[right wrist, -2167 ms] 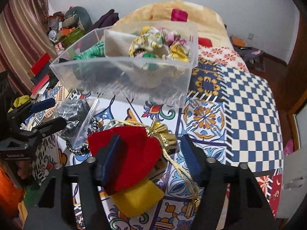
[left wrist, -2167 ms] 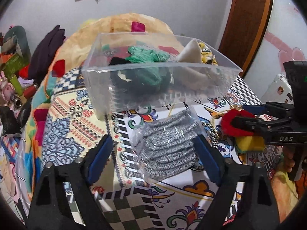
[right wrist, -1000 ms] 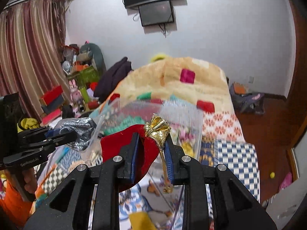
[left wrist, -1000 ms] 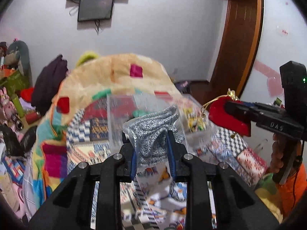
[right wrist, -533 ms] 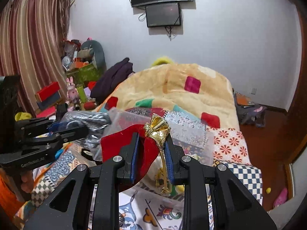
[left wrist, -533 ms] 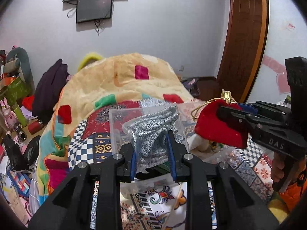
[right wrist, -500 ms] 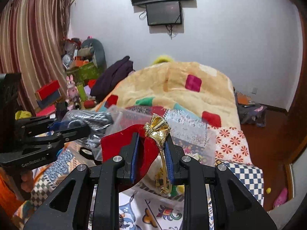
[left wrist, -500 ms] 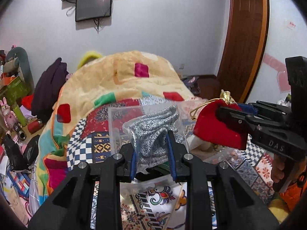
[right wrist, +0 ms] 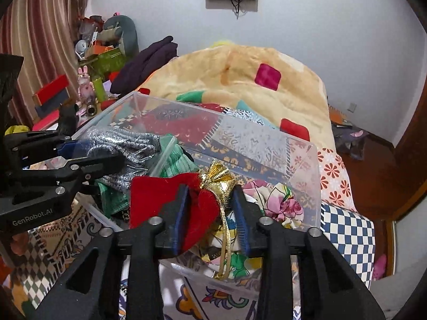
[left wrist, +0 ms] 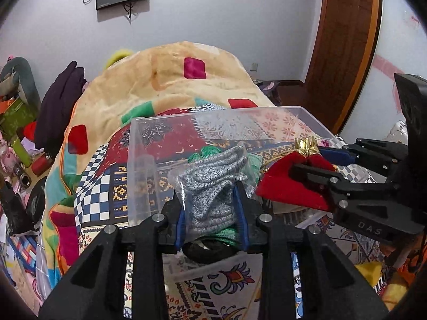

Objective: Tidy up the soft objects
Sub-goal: 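Lower the silver glove and red pouch into the clear box and release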

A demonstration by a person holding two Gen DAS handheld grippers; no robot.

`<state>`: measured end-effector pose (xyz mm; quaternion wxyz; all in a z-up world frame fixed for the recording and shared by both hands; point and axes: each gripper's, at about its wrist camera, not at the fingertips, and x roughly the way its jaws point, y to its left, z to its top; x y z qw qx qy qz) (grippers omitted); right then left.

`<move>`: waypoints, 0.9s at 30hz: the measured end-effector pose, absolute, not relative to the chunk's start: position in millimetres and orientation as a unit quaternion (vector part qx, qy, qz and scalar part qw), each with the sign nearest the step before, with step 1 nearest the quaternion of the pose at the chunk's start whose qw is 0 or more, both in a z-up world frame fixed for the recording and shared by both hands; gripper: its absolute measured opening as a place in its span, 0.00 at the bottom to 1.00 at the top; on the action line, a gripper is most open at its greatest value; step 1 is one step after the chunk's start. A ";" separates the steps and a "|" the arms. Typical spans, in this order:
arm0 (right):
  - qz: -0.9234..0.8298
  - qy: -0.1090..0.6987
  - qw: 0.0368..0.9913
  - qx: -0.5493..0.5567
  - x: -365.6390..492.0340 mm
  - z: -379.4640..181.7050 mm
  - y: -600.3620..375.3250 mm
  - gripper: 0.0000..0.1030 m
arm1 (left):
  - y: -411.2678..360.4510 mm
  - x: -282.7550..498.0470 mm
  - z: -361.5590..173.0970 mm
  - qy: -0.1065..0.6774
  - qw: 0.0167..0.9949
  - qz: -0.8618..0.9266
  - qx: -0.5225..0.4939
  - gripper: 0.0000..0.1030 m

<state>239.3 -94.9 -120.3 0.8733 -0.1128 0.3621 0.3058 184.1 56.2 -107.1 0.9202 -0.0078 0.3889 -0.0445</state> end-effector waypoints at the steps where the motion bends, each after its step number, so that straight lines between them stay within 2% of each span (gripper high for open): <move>1: 0.306 0.362 0.874 -0.110 238.7 -118.1 -96.9 0.42 | 56.2 184.1 -105.3 0.389 0.920 -0.046 -0.011 0.36; 3: 0.307 0.357 0.876 -0.106 236.0 -112.3 -100.0 0.54 | 56.8 178.7 -99.9 0.384 0.922 -0.048 -0.015 0.41; 7: 0.310 0.343 0.882 -0.096 227.2 -96.1 -108.8 0.59 | 55.1 162.7 -83.9 0.362 0.931 -0.047 -0.013 0.52; 11: 0.306 0.322 0.893 -0.078 213.4 -76.3 -126.0 0.72 | 54.2 141.8 -63.4 0.330 0.943 -0.043 -0.012 0.63; 19: 0.291 0.293 0.908 -0.070 184.1 -53.1 -158.8 0.89 | 45.2 99.8 -41.8 0.290 0.956 -0.038 -0.006 0.92; 21: 0.289 0.292 0.909 -0.071 178.2 -53.6 -165.0 0.95 | 41.9 93.5 -43.4 0.290 0.956 -0.037 -0.004 0.95; 27: 0.292 0.320 0.899 -0.061 161.6 -72.6 -177.1 0.96 | 33.8 82.6 -68.7 0.330 0.942 -0.053 -0.014 0.96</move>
